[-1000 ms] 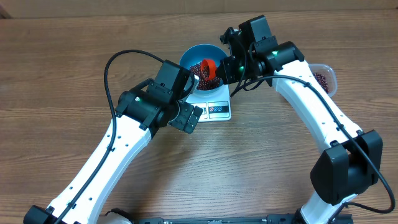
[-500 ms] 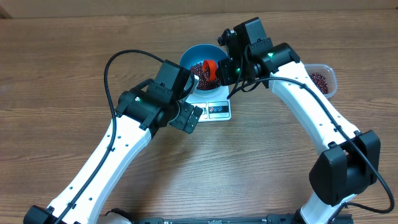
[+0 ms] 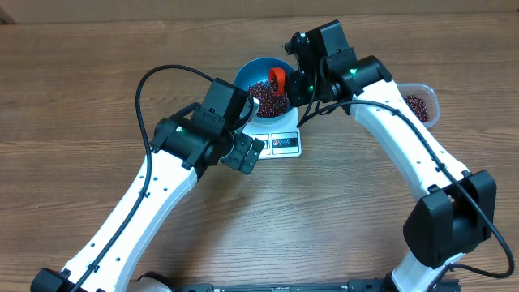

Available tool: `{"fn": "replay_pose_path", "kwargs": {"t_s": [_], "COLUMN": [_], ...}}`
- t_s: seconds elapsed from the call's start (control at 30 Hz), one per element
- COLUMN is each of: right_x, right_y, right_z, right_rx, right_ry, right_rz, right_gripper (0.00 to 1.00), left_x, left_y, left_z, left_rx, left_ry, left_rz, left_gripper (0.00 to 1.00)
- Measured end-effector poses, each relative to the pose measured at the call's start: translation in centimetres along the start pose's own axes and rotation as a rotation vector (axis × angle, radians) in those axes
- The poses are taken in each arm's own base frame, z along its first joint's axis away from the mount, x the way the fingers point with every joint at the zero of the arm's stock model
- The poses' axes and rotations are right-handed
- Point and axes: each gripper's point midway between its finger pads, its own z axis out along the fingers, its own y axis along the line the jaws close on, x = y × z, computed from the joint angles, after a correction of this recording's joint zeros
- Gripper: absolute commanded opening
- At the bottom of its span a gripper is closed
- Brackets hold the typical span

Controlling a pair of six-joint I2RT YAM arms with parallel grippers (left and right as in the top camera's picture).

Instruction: Scoop item into bowl and weigh 150g on scale

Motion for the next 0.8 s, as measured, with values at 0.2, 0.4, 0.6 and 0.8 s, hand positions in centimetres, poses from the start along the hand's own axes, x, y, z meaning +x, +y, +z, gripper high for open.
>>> {"fn": "replay_pose_path", "kwargs": {"t_s": [0.2, 0.4, 0.6, 0.8], "right_x": [0.55, 0.13, 0.14, 0.12], "right_y": [-0.19, -0.16, -0.05, 0.05], "right_z": [-0.02, -0.01, -0.01, -0.01], "right_rx": [0.009, 0.009, 0.003, -0.003], "right_ry": [0.023, 0.006, 0.006, 0.005], "right_rz": [-0.053, -0.072, -0.079, -0.084], "right_gripper": [0.04, 0.04, 0.03, 0.04], "left_x": [0.01, 0.01, 0.01, 0.01], "left_y": [0.0, 0.0, 0.0, 0.0], "left_z": [0.0, 0.0, 0.0, 0.0], "left_rx": [0.0, 0.0, 0.0, 0.0], "left_ry": [0.0, 0.0, 0.0, 0.0], "left_rz": [0.0, 0.0, 0.0, 0.0], "left_gripper": [1.0, 1.0, 1.0, 0.99]}}
